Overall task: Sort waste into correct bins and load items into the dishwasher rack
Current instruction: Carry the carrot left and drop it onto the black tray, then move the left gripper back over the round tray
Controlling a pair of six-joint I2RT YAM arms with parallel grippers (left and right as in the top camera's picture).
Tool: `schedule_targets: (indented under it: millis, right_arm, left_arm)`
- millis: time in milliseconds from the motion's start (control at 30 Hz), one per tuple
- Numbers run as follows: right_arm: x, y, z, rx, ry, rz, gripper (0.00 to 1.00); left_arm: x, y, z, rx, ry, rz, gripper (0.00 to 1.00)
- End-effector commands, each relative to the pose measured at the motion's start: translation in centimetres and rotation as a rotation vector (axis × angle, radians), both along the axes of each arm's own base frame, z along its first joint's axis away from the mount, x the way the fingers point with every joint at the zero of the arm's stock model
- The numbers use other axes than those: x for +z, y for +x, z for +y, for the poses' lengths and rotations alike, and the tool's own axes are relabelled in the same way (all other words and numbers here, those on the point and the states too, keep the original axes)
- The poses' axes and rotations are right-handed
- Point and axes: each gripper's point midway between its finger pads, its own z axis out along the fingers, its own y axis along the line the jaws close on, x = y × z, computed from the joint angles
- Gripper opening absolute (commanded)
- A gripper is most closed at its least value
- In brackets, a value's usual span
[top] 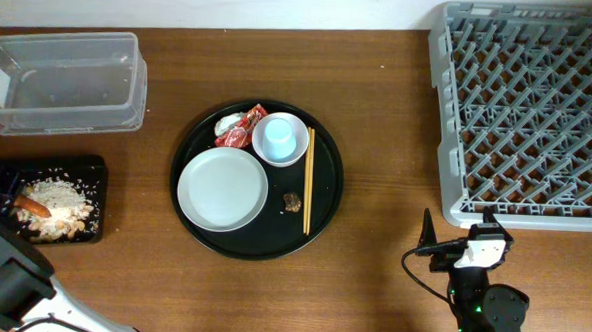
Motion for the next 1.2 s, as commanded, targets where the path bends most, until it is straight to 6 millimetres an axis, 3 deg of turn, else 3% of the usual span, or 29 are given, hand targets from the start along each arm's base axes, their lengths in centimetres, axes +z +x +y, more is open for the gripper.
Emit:
schedule_targets:
  millis: [0, 267, 367, 667, 833, 967, 1167]
  right_arm:
    - [-0.2, 0.0, 0.1, 0.002, 0.005, 0.002, 0.98]
    - [-0.2, 0.0, 0.1, 0.002, 0.005, 0.002, 0.98]
    - [-0.2, 0.0, 0.1, 0.001, 0.005, 0.002, 0.98]
    - [-0.2, 0.0, 0.1, 0.001, 0.005, 0.002, 0.98]
    - [-0.2, 0.0, 0.1, 0.002, 0.005, 0.002, 0.98]
    - [-0.2, 0.0, 0.1, 0.001, 0.005, 0.002, 0.98]
    - [-0.2, 0.0, 0.1, 0.001, 0.005, 0.002, 0.98]
  left_arm:
    - [0.5, 0.1, 0.2, 0.013, 0.004, -0.008, 0.21]
    - [0.5, 0.3, -0.7, -0.004, -0.014, 0.001, 0.22]
    - [0.5, 1.0, -1.4, -0.025, -0.013, 0.001, 0.36]
    - [0.5, 2.2, -2.7, -0.061, -0.022, -0.011, 0.36]
    - [1.8, 5.3, -6.3, -0.098, -0.23, -0.213, 0.27]
    - [3.6, 7.6, -9.1, -0.146, -0.344, -0.332, 0.26]
    - [8.4, 10.4, -14.4, -0.326, -0.435, -0.508, 0.27]
